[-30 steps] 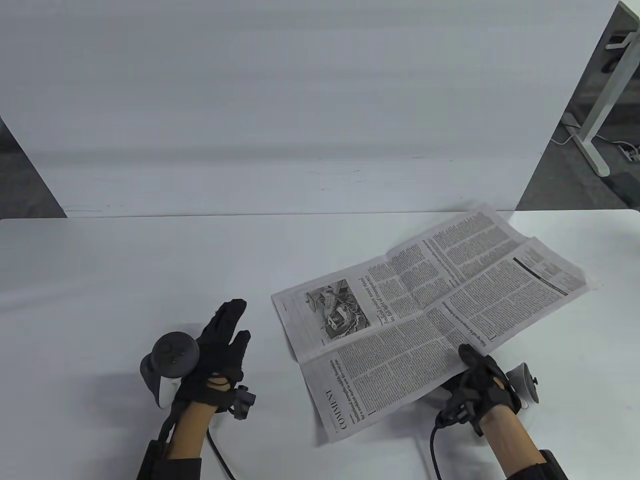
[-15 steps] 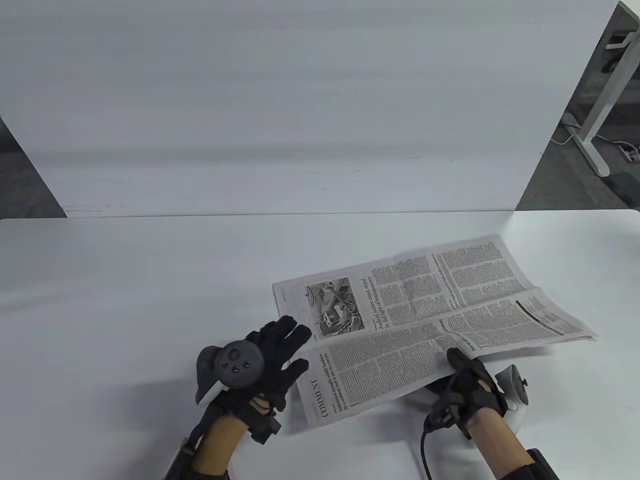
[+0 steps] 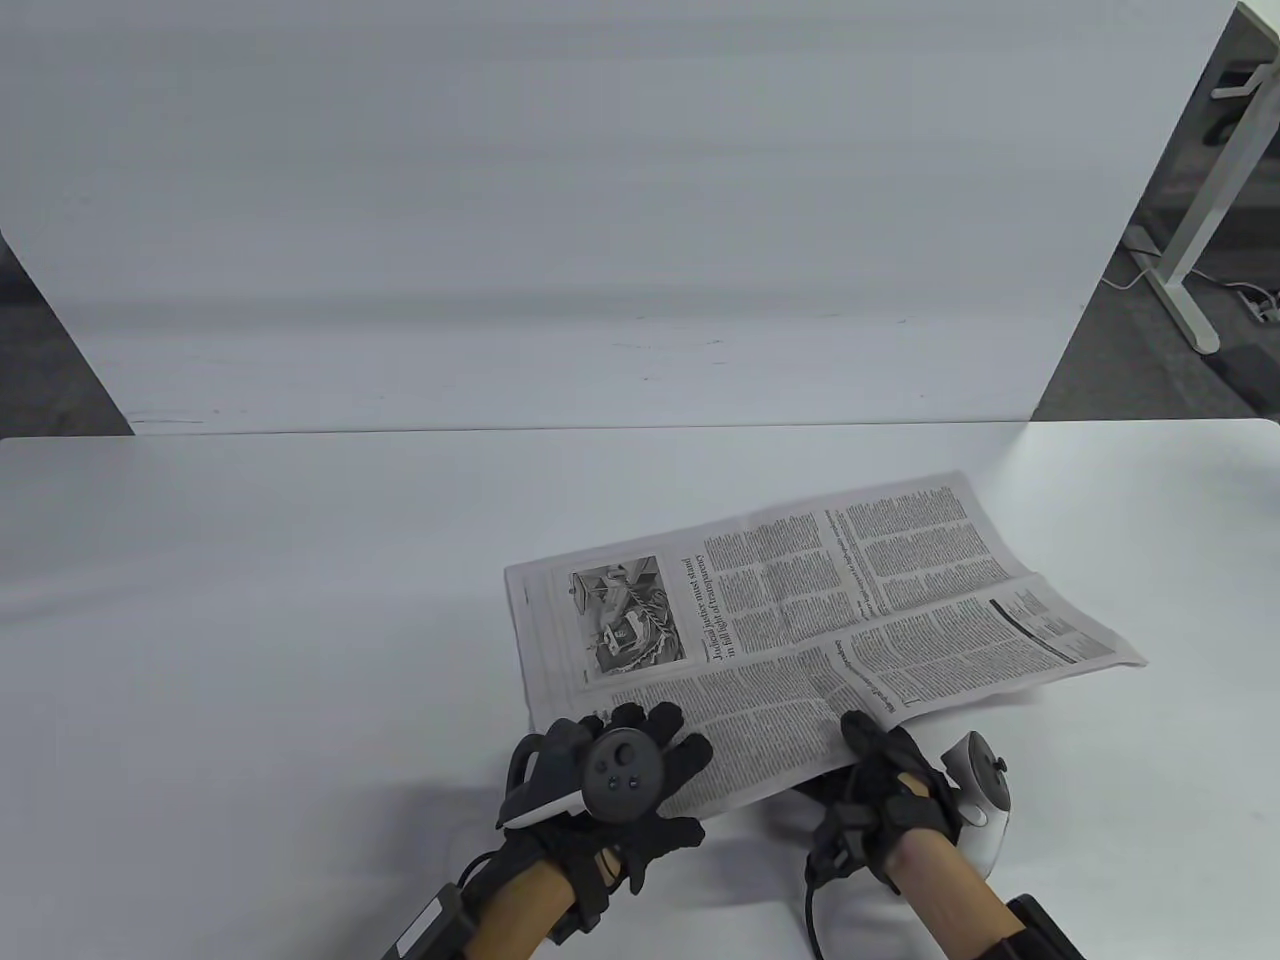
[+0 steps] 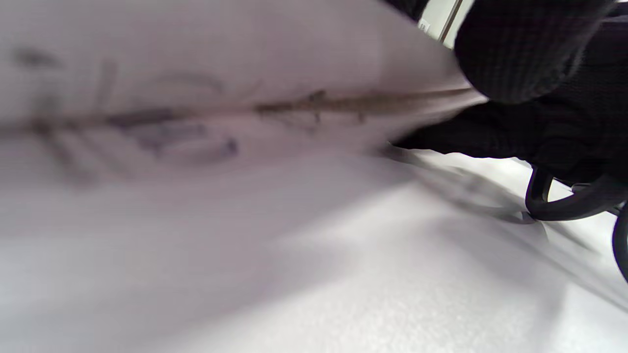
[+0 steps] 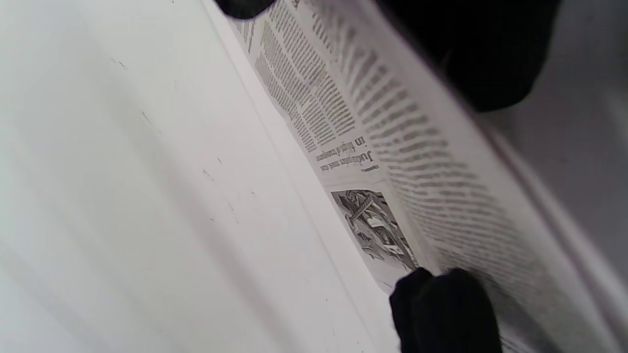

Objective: Unfold folded newspaper and lay flat

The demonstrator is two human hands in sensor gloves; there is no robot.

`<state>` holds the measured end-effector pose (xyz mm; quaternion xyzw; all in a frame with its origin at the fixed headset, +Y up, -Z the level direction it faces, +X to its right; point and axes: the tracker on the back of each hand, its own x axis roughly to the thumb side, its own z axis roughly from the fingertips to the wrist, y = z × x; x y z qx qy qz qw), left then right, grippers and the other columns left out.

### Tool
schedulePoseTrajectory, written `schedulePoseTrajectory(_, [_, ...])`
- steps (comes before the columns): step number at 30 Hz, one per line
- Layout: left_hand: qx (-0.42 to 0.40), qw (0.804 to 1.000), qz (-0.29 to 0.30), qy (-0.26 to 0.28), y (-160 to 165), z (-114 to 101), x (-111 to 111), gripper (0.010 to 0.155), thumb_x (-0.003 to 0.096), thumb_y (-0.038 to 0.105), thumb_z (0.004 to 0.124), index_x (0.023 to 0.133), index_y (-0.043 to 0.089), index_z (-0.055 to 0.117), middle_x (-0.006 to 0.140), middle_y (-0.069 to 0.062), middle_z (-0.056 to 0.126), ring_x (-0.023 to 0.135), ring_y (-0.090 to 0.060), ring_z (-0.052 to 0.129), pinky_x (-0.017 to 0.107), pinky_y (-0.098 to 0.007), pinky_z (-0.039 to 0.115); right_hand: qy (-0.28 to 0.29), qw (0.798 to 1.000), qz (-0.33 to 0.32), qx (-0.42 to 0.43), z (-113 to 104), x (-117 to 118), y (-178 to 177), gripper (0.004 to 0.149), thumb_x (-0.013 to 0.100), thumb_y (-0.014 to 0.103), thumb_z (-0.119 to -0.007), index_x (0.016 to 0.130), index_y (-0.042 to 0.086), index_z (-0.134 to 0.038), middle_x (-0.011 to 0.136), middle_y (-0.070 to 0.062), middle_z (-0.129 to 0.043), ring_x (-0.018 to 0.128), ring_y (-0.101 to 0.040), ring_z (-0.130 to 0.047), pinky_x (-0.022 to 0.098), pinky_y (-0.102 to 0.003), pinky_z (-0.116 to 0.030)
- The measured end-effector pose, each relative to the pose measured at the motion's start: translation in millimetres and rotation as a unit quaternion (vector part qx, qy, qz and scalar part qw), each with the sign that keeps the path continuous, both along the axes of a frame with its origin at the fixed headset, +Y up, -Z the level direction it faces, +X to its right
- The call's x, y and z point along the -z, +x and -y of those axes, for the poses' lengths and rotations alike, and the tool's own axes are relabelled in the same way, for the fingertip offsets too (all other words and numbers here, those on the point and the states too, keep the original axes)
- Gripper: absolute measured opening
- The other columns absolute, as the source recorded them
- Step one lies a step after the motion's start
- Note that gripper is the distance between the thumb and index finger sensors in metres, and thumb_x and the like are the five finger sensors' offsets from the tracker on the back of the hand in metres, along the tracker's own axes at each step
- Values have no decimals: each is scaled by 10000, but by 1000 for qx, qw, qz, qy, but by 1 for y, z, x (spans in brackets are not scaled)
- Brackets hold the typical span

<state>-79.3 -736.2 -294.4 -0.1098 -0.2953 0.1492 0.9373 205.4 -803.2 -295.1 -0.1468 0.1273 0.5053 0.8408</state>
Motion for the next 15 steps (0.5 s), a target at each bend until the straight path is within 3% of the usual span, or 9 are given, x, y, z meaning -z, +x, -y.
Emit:
schedulePoseTrajectory(6, [-21, 1000, -10, 9, -3, 0, 0, 620, 444, 466, 837, 1014, 252, 721, 1150, -170, 532, 1048, -563, 555, 716, -734, 418, -1, 1000, -8, 10, 1, 0, -2, 708, 496, 243, -588, 1003, 120, -109, 1058, -366, -284, 892, -664, -569, 541, -662, -757])
schedulePoseTrajectory(11, [-21, 998, -3, 57, 5, -3, -2, 393, 438, 358, 860, 801, 226, 932, 1096, -155, 671, 1009, -524, 676, 708, -691, 501, 0, 999, -16, 27, -2, 0, -3, 727, 497, 262, -602, 1001, 117, -98, 1058, -367, -281, 894, -663, -569, 537, -665, -759])
schedulePoseTrajectory(13, [-27, 998, -15, 47, 5, -4, -2, 386, 442, 348, 838, 784, 193, 926, 1076, -150, 703, 992, -507, 712, 701, -672, 531, 5, 999, -27, 39, -3, 1, -3, 772, 502, 305, -643, 999, 123, -81, 1062, -367, -265, 897, -670, -551, 542, -673, -743])
schedulePoseTrajectory(15, [-57, 997, -52, 14, 0, -3, 2, 388, 444, 350, 816, 772, 168, 915, 1050, -156, 738, 973, -493, 747, 694, -654, 560, 19, 996, -57, 59, -6, 3, -4, 900, 502, 431, -739, 993, 121, -52, 1066, -365, -235, 902, -682, -520, 545, -690, -723])
